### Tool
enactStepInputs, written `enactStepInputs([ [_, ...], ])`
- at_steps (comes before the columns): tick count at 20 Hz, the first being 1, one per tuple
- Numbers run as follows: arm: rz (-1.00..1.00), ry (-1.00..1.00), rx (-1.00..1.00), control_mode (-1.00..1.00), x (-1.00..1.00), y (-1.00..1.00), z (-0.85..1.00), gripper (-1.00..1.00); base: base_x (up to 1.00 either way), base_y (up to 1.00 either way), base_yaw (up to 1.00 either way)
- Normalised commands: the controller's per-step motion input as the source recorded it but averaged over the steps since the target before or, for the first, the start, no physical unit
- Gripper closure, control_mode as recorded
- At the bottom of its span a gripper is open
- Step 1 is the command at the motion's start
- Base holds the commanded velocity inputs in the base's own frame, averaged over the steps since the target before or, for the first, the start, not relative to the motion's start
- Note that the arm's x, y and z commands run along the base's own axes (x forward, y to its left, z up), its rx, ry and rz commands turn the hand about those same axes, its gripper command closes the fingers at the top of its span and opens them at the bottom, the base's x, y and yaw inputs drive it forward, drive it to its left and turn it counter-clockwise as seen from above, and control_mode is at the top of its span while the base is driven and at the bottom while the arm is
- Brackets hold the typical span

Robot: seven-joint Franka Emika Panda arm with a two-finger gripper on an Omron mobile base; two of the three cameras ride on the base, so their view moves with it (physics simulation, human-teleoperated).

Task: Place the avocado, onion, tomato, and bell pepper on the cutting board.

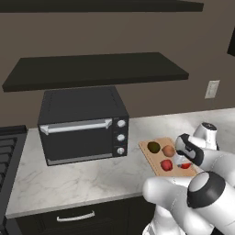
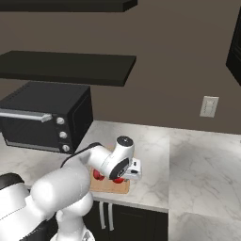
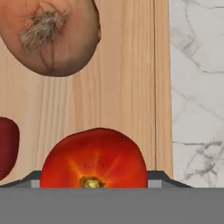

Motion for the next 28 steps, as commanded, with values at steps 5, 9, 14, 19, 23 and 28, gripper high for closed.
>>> enactStepInputs([
  [5,0.04,0.01,0.00,-1.00,0.03,-0.02,-0.25,-1.00,0.00,0.00,0.00],
  [9,0.03,0.00,0.00,-1.00,0.00,-0.02,-0.01,-1.00,0.00,0.00,0.00],
  [14,0.01,0.00,0.00,-1.00,0.00,0.00,0.00,-1.00,0.00,0.00,0.00],
  [19,0.01,0.00,0.00,-1.00,-0.02,0.02,0.00,-1.00,0.00,0.00,0.00],
  [23,0.05,0.00,0.00,-1.00,-0.23,0.06,0.18,-1.00,0.00,0.00,0.00],
  [28,0.08,0.00,0.00,-1.00,-0.11,0.31,0.27,-1.00,0.00,0.00,0.00],
])
